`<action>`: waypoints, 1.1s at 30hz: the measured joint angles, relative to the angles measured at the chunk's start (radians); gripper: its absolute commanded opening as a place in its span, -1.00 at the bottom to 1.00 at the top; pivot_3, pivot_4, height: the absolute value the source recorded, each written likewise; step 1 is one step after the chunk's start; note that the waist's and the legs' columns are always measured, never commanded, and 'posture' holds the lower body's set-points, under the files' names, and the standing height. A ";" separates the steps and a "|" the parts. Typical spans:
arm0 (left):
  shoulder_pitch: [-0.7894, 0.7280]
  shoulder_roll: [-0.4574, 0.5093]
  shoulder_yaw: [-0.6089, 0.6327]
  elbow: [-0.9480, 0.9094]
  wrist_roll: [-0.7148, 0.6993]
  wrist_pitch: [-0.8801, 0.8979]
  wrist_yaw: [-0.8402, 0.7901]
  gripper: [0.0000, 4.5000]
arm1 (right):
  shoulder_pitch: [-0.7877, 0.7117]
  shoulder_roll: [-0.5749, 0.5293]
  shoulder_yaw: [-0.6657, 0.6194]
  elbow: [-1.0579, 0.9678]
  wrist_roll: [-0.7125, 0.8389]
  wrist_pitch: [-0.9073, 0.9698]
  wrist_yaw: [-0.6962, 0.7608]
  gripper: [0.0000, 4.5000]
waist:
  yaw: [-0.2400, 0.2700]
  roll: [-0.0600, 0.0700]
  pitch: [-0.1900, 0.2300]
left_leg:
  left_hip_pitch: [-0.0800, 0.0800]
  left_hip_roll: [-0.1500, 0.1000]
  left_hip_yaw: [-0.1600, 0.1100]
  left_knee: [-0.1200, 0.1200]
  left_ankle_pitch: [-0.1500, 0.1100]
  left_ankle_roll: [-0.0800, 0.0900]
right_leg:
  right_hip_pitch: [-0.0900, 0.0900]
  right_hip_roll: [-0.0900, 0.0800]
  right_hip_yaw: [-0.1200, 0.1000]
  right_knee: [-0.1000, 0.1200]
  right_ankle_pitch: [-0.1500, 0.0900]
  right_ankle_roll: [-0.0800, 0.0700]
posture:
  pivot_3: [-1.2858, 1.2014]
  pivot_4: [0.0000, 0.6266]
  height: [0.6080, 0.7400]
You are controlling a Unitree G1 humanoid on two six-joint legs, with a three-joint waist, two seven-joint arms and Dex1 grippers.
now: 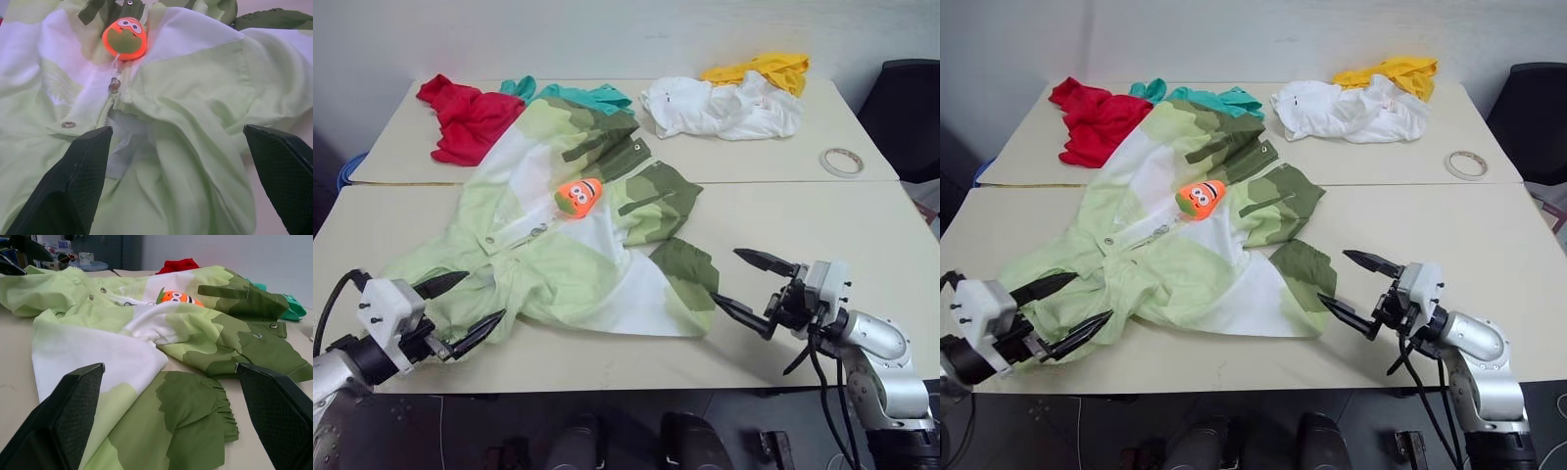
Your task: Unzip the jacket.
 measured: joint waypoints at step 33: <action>-0.152 0.001 -0.371 0.012 0.246 -0.096 -0.063 1.00 | -0.737 -0.026 0.290 0.782 -0.682 -0.329 -0.260 0.99 | -0.019 0.000 0.000 | -0.003 0.000 0.005 0.002 0.010 -0.003 | -0.010 0.000 0.005 0.012 0.000 -0.001 | 0.03 -0.52 1.00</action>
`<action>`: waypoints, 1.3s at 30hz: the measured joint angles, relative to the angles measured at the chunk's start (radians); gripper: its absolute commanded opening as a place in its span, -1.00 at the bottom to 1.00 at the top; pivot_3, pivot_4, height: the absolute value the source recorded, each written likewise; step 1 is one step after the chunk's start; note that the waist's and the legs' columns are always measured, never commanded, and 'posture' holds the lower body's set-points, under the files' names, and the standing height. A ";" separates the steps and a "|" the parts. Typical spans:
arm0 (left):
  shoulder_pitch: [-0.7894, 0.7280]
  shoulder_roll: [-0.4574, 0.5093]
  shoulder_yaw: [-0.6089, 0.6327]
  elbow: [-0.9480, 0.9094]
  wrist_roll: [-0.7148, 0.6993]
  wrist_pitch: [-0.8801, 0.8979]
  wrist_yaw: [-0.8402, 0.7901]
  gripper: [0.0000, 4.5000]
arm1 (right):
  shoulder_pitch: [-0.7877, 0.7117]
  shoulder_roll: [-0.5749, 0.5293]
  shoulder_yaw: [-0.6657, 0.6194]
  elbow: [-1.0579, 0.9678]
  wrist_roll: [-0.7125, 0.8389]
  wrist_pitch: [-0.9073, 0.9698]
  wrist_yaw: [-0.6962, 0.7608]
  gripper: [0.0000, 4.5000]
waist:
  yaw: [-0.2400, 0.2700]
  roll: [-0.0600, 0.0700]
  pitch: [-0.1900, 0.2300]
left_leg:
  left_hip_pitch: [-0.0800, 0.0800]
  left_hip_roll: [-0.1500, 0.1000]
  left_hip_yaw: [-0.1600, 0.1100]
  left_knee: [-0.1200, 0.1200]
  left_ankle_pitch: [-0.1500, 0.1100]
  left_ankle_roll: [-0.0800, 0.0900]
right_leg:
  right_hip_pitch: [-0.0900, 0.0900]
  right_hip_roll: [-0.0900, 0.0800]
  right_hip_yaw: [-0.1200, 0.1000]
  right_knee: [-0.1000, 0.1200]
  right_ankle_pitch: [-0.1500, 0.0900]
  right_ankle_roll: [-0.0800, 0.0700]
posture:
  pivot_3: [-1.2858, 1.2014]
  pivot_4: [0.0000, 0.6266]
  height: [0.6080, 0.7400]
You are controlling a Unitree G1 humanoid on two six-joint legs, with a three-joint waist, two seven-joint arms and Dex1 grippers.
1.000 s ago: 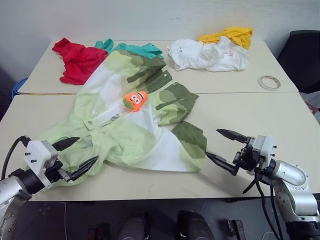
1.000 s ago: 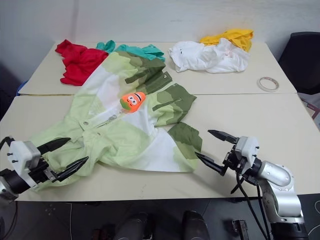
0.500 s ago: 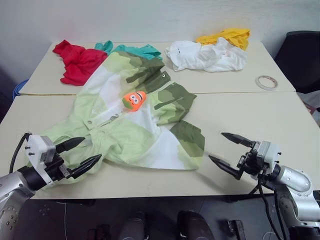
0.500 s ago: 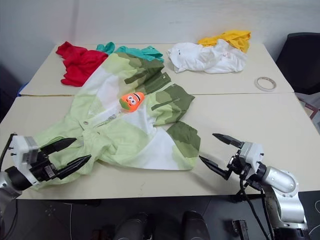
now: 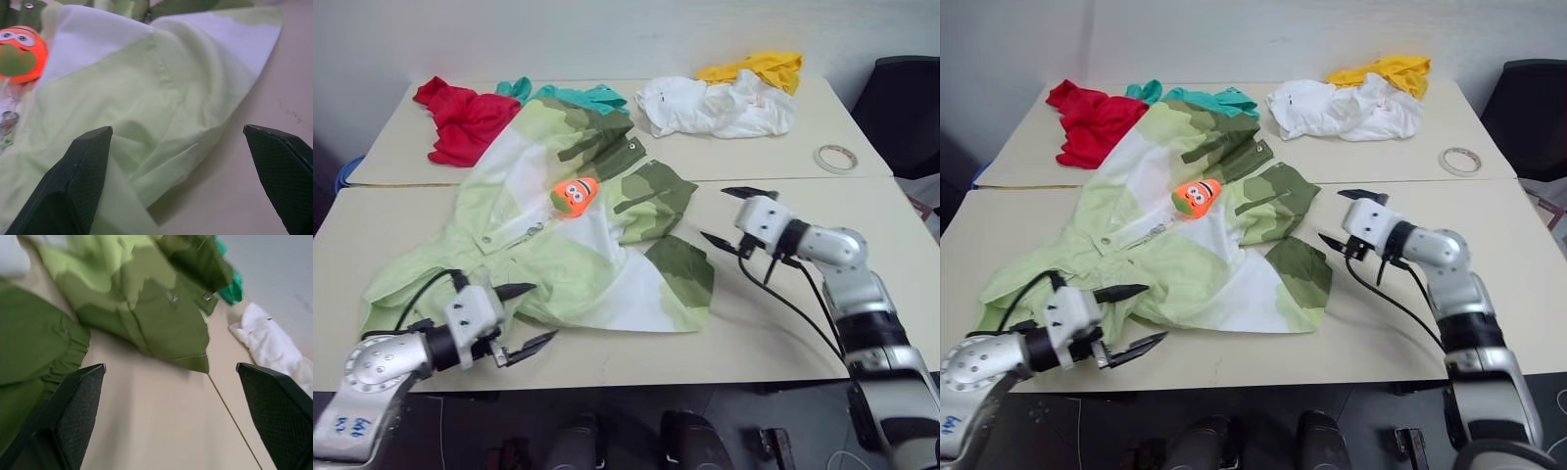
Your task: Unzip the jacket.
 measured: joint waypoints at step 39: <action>-0.251 0.015 -0.146 0.391 0.127 -0.185 -0.071 -0.99 | 0.261 -0.313 0.071 -0.362 0.180 0.254 0.424 -1.00 | 0.022 0.000 0.000 | -0.003 0.001 -0.001 0.003 0.001 0.000 | -0.004 -0.002 -0.001 0.007 0.000 0.000 | 0.03 -0.52 1.00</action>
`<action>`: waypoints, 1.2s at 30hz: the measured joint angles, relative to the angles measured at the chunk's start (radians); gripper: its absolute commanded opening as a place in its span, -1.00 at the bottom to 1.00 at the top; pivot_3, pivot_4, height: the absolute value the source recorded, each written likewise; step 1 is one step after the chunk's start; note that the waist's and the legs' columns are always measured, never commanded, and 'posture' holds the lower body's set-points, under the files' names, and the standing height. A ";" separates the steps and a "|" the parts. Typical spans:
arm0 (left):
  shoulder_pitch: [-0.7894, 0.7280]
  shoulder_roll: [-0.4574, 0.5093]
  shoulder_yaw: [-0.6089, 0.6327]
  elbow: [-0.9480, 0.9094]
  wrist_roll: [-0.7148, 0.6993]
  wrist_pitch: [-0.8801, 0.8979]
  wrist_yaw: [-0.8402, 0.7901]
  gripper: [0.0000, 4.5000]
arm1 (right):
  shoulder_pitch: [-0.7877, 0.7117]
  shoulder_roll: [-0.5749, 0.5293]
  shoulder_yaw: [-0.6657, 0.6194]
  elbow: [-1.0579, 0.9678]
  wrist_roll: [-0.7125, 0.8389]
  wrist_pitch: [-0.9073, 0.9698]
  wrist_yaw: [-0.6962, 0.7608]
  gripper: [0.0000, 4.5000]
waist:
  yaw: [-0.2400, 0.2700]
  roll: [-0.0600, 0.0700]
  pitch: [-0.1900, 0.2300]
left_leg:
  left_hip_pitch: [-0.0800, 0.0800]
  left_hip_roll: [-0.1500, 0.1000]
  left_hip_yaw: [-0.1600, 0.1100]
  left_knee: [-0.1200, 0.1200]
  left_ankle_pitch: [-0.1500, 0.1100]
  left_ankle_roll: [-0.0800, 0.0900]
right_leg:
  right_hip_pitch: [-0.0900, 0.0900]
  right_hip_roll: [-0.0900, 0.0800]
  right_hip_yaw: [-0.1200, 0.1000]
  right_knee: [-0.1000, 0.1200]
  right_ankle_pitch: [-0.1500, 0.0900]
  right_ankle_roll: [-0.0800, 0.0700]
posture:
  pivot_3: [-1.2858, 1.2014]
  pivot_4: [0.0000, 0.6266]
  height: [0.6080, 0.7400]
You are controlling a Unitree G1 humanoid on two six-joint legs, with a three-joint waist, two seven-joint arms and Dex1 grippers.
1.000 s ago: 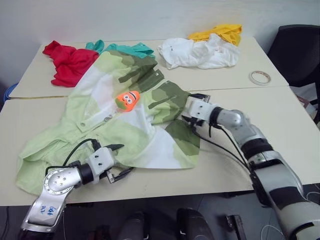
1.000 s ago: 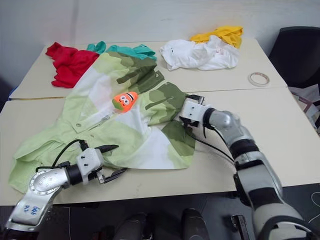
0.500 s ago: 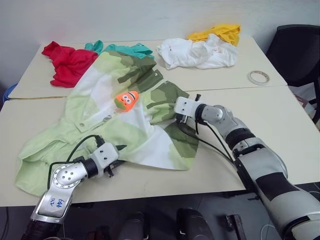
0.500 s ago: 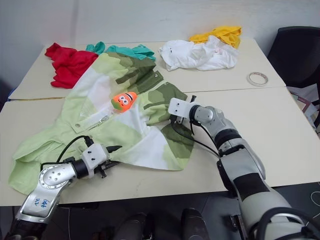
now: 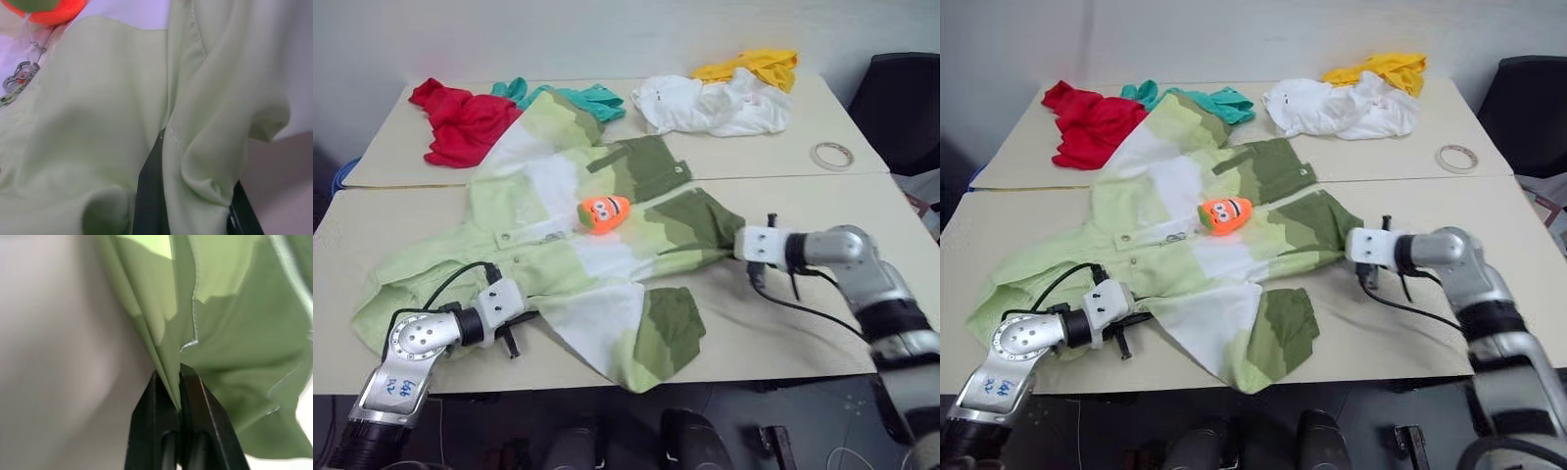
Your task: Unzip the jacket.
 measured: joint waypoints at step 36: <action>0.094 0.126 0.347 -0.300 -0.473 0.484 -0.142 1.00 | 0.244 0.071 -0.347 -0.513 0.582 0.636 -0.033 0.99 | 0.007 0.001 0.001 | -0.009 0.002 -0.003 0.007 -0.004 0.000 | -0.003 0.002 -0.003 -0.007 0.003 -0.005 | 0.03 -0.52 1.00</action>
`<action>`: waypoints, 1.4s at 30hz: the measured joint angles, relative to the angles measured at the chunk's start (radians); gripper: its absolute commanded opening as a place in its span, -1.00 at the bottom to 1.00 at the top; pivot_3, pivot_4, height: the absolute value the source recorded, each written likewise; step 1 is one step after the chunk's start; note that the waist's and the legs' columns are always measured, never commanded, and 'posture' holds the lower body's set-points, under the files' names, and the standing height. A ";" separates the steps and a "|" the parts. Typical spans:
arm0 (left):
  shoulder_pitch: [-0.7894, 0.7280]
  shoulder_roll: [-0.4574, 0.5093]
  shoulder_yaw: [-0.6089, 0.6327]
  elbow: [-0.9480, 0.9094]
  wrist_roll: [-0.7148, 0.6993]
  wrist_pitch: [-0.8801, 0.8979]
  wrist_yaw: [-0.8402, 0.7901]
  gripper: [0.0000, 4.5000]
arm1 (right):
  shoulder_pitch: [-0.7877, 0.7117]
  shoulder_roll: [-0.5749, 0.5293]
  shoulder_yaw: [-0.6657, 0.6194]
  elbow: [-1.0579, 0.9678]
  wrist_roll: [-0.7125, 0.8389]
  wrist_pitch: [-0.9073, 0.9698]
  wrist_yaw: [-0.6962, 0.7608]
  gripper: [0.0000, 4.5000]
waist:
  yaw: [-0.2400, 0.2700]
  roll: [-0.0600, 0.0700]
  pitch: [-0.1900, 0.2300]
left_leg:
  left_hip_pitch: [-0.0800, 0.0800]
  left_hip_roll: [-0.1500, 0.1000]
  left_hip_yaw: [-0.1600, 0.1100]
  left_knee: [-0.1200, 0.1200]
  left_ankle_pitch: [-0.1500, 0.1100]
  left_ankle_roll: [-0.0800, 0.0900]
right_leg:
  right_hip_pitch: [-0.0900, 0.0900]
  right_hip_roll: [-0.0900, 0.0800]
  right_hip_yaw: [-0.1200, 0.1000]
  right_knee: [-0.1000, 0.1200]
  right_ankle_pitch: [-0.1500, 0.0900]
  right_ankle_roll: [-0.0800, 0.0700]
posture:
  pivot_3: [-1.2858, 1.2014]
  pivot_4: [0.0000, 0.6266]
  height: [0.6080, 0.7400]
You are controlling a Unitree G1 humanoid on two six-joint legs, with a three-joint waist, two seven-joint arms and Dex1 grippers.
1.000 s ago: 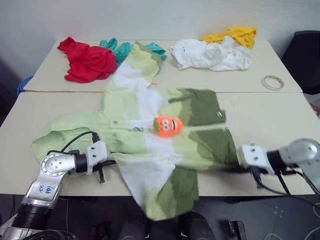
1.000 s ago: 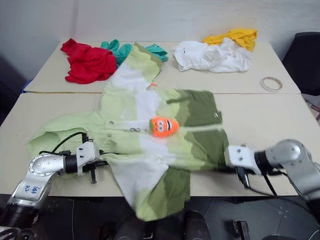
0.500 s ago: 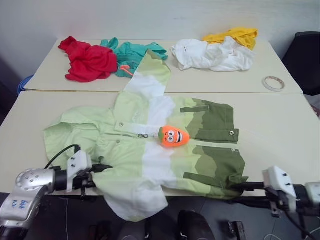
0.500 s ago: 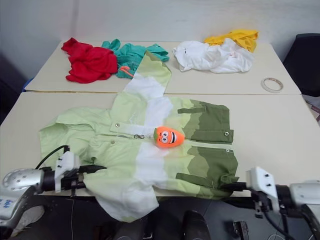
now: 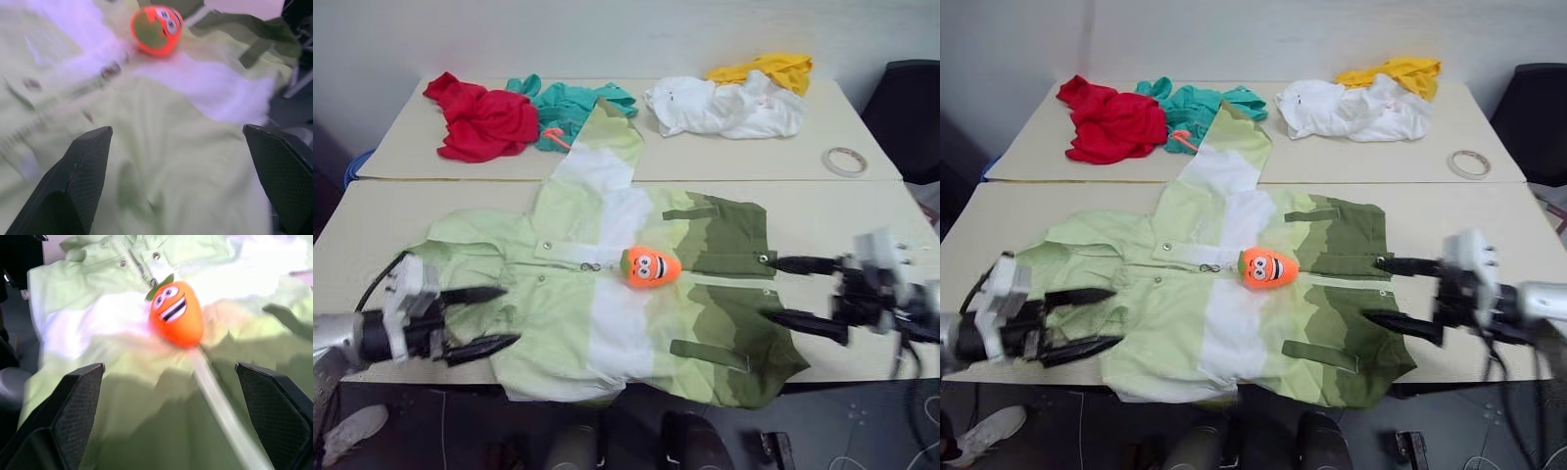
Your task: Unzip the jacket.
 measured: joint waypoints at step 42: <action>-0.330 -0.212 -0.347 0.647 0.448 -0.401 0.169 1.00 | -0.064 -0.213 -0.234 1.084 -0.375 -0.558 -0.245 -0.96 | -0.015 0.014 -0.011 | 0.033 -0.002 0.021 -0.015 0.002 0.003 | 0.017 -0.002 0.008 -0.001 0.002 0.004 | 0.03 -0.52 1.00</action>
